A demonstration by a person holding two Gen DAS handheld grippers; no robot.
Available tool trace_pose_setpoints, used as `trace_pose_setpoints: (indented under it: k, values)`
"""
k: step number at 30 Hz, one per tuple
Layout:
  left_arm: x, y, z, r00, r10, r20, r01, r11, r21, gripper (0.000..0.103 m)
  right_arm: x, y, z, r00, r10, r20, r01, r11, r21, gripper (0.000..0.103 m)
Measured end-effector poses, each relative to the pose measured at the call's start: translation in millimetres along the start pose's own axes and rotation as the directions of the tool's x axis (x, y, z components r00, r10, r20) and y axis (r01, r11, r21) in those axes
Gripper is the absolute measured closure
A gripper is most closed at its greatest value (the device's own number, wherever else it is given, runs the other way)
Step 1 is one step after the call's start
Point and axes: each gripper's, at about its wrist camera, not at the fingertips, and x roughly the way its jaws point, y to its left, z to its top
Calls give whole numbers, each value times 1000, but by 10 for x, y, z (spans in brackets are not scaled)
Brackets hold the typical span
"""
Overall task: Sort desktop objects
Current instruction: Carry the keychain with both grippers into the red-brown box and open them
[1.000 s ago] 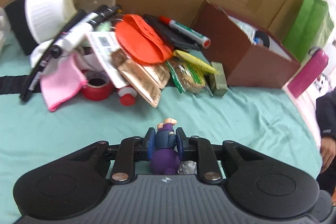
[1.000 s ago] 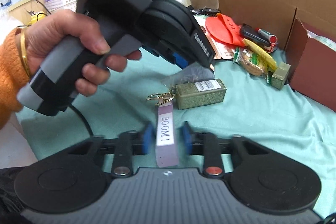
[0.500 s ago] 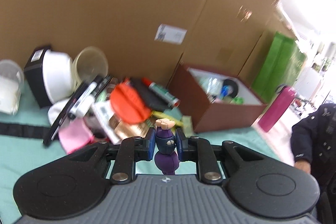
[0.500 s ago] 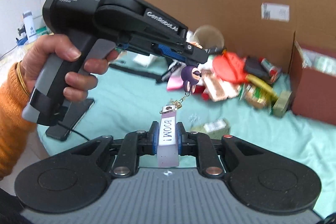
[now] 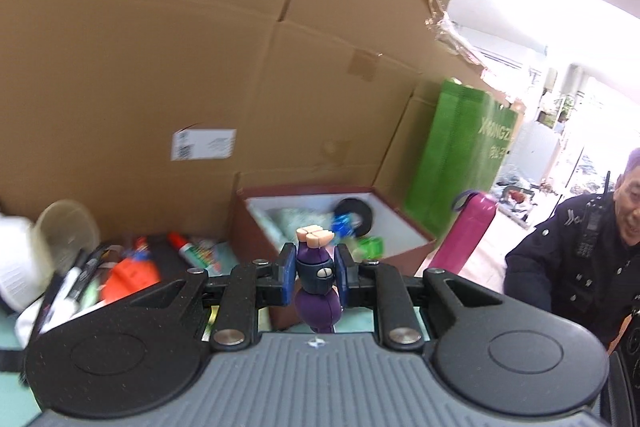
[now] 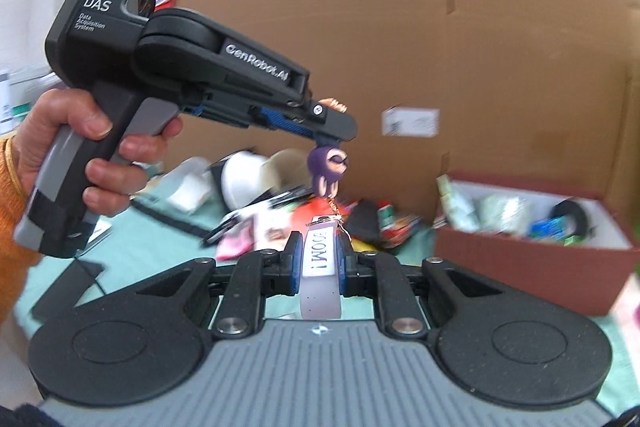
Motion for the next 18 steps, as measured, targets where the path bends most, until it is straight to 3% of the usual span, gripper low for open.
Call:
trace_pose_setpoints:
  k: [7,13,18]
  values:
    - [593,-276,351,996,-91,-19,91,996,3,83,-24,-496,199,987,-149,54,150,989,-13,88]
    - [1222,-509,576,989,-135,-67,137,990,25,84,54,-1012,333,949,-304,82,305,952,-4,88]
    - [1772,-607,590,985,-129,-110,132,991,22,84,273,-1511,305,930,-362,56,361,932,34,88]
